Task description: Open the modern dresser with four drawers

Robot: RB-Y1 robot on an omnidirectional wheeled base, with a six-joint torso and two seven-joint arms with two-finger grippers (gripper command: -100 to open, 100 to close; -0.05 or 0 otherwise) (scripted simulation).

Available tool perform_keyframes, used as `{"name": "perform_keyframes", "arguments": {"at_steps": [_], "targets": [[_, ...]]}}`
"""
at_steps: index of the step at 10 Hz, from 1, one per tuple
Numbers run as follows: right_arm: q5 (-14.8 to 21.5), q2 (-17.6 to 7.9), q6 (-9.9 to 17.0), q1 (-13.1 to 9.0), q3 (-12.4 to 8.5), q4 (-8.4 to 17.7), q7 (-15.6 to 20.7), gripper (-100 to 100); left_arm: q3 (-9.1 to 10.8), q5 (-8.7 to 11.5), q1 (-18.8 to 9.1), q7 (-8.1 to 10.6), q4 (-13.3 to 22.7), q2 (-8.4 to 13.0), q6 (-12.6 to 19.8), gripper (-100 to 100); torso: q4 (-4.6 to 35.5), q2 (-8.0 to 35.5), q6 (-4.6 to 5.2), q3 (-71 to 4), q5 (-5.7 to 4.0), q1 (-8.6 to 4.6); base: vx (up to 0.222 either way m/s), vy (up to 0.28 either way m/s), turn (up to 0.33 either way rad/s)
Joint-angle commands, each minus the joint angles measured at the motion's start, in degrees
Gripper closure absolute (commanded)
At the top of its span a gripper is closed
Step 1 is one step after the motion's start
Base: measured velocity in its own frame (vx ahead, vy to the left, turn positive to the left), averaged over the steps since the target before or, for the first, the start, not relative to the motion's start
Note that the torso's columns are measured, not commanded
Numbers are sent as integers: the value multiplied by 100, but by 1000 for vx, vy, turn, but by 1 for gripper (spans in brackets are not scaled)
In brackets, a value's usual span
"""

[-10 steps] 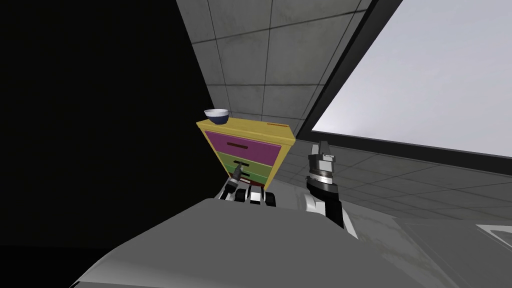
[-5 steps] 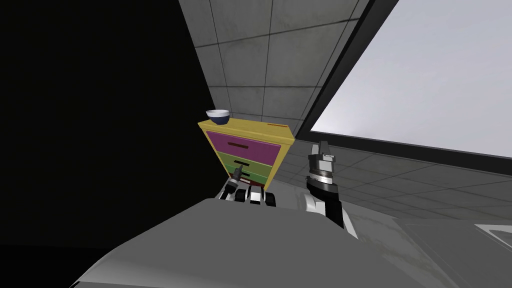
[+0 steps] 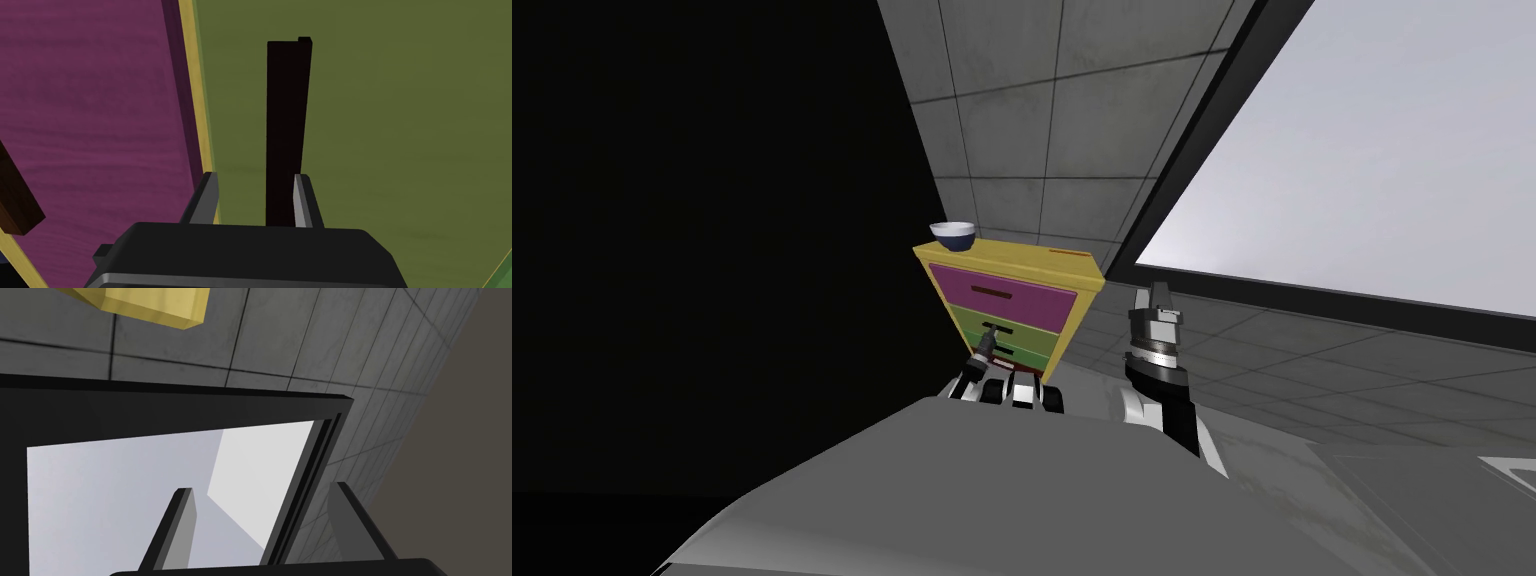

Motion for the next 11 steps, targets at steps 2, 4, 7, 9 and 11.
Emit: {"name": "perform_keyframes", "arguments": {"at_steps": [2, 4, 7, 9, 11], "targets": [[0, 0, 0, 0, -1, 0, 0, 0, -34, -6, 64, 30, -146, 52, 63, 100, 22, 62, -16, 25, -5, 12, -139, 19, 37], [0, 0, 1, -2, 0, 1, 0, 0, -54, -9, 102, 47, -235, 84, 101, 100, 30, 85, -17, 42, -9, 0, -176, 23, 20], [0, 0, 0, 0, 0, 1, 0, 0, -57, -12, 139, 31, -134, 64, -5, -100, 12, 19, -17, 2, -10, -6, -57, 11, -1], [0, 0, -1, 3, 0, -1, 0, 0, -55, -15, 165, 10, -24, 37, -116, -100, 0, -14, -18, -22, -15, -23, 157, -55, -21], [0, 0, -1, 3, 0, -1, 0, 0, -52, -18, 200, -17, 124, 1, -264, -100, 18, 48, -18, 18, -8, 2, 164, -47, -30]]}}
